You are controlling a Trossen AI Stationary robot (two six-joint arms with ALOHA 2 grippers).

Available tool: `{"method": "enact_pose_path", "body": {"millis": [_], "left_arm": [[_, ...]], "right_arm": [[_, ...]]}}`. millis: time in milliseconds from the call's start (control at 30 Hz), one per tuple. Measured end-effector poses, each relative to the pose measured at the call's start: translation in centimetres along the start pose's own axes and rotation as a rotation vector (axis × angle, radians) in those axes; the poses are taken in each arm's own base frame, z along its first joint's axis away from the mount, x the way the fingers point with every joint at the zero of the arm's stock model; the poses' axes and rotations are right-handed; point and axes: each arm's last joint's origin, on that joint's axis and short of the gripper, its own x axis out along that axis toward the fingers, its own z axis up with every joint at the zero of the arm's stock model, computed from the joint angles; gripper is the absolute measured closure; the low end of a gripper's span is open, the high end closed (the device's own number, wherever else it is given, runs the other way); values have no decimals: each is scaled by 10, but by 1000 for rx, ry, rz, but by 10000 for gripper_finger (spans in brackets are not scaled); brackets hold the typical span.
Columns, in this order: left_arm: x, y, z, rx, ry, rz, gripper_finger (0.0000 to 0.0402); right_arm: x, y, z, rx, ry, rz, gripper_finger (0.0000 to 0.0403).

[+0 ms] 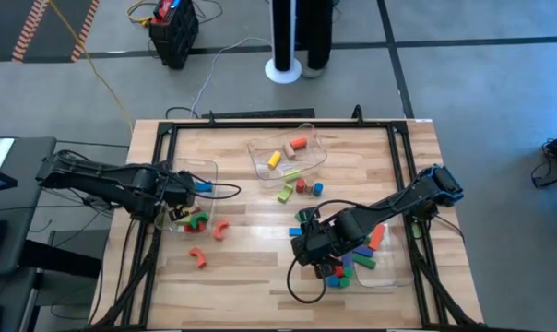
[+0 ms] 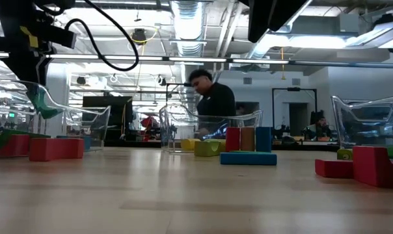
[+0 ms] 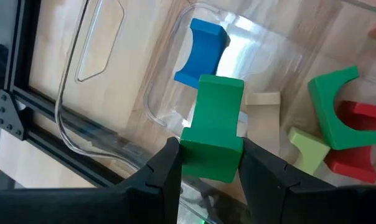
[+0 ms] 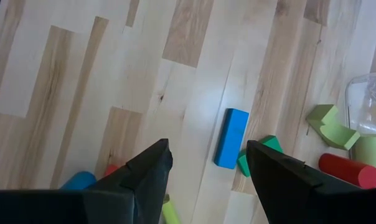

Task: Sort blocks by size
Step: Put the green arch block into the left transparent bin

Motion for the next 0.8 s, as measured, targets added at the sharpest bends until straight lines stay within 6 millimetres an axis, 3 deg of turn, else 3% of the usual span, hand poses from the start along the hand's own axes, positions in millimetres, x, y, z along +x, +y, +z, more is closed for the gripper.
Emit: {"method": "enact_pose_path", "body": {"millis": [367,800], "left_arm": [[0,-3,4,5,-29,-43,272],[0,-4,6,10,-56,-43,212]], "right_arm": [[0,0,0,2,0,0,159],[-2,7,-4,8,28,-9,159]]}}
